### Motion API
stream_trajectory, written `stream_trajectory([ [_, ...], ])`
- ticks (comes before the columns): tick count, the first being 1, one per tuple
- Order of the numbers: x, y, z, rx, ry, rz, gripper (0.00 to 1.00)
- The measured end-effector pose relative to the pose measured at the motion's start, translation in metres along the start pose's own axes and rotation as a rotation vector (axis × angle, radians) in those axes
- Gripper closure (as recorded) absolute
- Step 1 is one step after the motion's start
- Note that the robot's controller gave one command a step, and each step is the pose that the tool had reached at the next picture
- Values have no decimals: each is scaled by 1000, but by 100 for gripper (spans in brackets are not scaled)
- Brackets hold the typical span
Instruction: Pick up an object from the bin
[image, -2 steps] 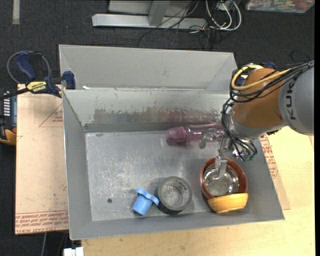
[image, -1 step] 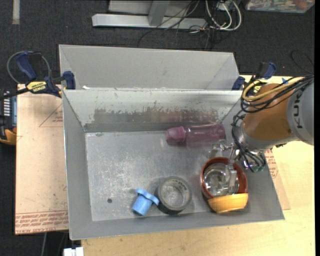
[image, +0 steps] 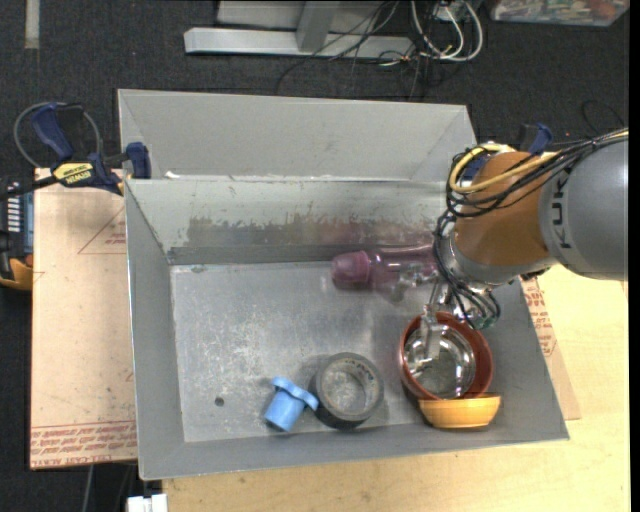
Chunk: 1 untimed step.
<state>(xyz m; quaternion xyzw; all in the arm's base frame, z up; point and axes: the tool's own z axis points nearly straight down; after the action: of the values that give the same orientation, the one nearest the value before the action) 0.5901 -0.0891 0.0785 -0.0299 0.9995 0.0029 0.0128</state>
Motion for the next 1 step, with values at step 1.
stream_trajectory([
  [1, 8, -38, 3, 2, 9, 12, 100],
])
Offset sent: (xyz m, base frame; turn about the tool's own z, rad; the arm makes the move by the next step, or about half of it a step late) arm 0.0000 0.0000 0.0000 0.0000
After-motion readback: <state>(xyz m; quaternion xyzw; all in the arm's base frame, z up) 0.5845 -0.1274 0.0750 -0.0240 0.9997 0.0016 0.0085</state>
